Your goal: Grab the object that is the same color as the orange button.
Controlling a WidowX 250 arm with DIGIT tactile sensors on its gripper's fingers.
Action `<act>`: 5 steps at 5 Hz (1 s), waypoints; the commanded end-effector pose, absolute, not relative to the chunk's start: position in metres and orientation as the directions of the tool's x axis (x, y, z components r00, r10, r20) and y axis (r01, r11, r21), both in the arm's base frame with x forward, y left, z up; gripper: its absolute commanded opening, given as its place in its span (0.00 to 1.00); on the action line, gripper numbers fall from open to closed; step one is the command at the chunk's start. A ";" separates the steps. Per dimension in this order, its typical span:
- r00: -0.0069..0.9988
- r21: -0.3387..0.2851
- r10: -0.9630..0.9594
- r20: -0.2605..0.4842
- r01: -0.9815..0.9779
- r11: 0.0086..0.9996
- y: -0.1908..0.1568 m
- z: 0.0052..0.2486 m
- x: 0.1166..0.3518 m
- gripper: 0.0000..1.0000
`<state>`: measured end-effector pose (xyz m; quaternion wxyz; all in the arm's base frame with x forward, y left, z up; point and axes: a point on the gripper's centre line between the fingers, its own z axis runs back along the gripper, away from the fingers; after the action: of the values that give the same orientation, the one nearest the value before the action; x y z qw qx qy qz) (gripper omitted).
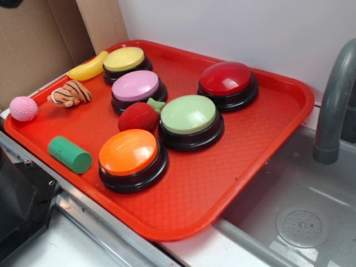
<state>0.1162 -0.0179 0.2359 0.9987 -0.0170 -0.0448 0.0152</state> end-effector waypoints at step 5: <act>0.930 0.020 0.310 0.197 -0.320 0.947 0.065 0.176 0.151 1.00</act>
<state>0.1503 0.0588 0.1692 0.9836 0.0189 -0.0821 0.1596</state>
